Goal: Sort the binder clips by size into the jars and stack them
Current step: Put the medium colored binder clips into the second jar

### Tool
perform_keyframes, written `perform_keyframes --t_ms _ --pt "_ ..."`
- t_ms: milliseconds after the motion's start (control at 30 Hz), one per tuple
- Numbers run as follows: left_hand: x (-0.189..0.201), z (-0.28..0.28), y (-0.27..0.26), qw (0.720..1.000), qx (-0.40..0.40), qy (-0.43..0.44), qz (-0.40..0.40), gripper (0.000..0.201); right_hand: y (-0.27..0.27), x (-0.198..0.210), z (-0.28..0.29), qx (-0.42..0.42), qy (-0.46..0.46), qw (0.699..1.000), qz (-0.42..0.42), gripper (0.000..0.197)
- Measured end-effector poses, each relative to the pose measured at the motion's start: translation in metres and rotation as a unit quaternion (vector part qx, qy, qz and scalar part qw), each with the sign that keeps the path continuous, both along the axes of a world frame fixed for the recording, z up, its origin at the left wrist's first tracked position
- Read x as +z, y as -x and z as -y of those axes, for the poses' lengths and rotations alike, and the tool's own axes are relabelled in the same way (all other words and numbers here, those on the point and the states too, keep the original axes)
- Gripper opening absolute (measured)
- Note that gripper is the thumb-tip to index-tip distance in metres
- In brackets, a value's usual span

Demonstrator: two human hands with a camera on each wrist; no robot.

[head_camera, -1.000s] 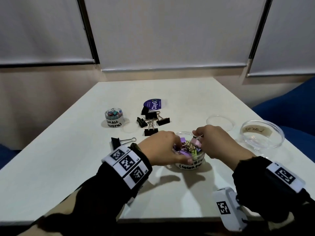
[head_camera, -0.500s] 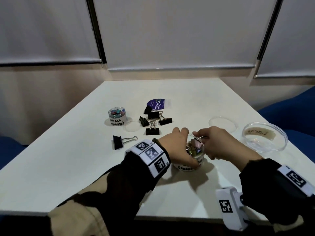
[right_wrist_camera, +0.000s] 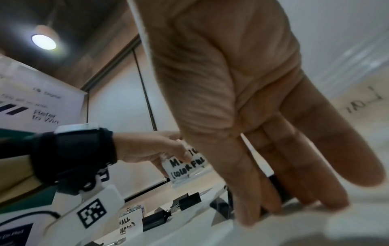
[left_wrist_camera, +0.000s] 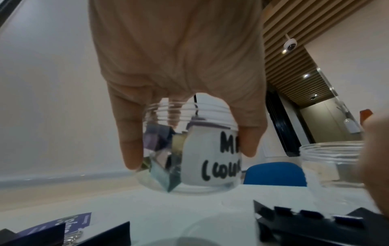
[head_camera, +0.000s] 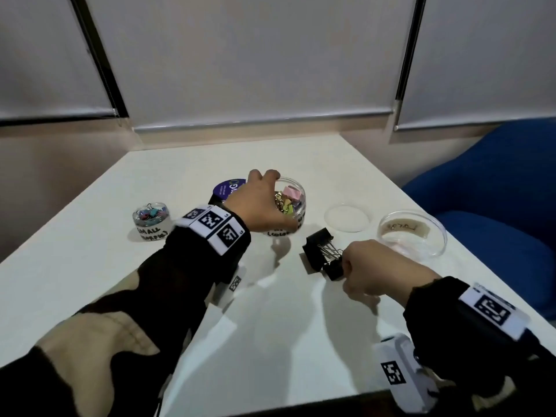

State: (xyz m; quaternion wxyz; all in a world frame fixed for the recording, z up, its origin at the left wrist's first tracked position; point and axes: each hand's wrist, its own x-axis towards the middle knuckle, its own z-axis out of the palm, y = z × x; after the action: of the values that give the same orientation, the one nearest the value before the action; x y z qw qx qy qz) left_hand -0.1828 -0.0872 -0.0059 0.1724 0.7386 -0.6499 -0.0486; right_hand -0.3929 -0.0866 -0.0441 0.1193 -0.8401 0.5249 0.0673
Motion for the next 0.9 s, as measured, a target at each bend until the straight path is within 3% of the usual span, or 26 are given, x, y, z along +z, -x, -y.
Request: perform_keyframes --t_ms 167,333,533,633,700,767,833,900 --pt "-0.005 0.037 -0.007 0.999 0.036 -0.003 0.004 0.102 -0.005 0.016 0.001 0.056 -0.020 0.995 -0.074 0.030" --pt "-0.015 0.074 -0.016 0.997 0.044 -0.066 0.021 0.101 -0.010 0.021 0.004 0.087 -0.035 0.990 -0.110 0.035" --pt "-0.036 0.102 -0.022 0.997 0.044 -0.070 0.000 0.094 -0.020 0.023 0.003 0.093 -0.052 0.986 -0.125 0.035" --pt "-0.041 0.107 -0.023 0.996 0.036 -0.074 -0.023 0.102 -0.021 0.024 0.003 0.094 -0.045 0.986 -0.130 0.036" --pt "-0.040 0.104 -0.017 0.998 0.029 -0.062 0.018 0.108 -0.021 0.023 0.003 0.096 -0.041 0.986 -0.128 0.037" --pt "-0.030 0.095 0.000 0.999 -0.007 -0.003 0.047 0.099 -0.023 0.022 0.001 0.105 -0.031 0.986 -0.126 0.036" --pt "-0.017 0.085 0.025 0.993 -0.105 0.052 0.022 0.075 -0.027 0.019 0.000 0.118 -0.017 0.984 -0.132 0.034" --pt "-0.007 0.076 0.051 0.974 -0.224 0.021 -0.002 0.049 -0.028 0.018 -0.003 0.133 -0.008 0.981 -0.141 0.031"
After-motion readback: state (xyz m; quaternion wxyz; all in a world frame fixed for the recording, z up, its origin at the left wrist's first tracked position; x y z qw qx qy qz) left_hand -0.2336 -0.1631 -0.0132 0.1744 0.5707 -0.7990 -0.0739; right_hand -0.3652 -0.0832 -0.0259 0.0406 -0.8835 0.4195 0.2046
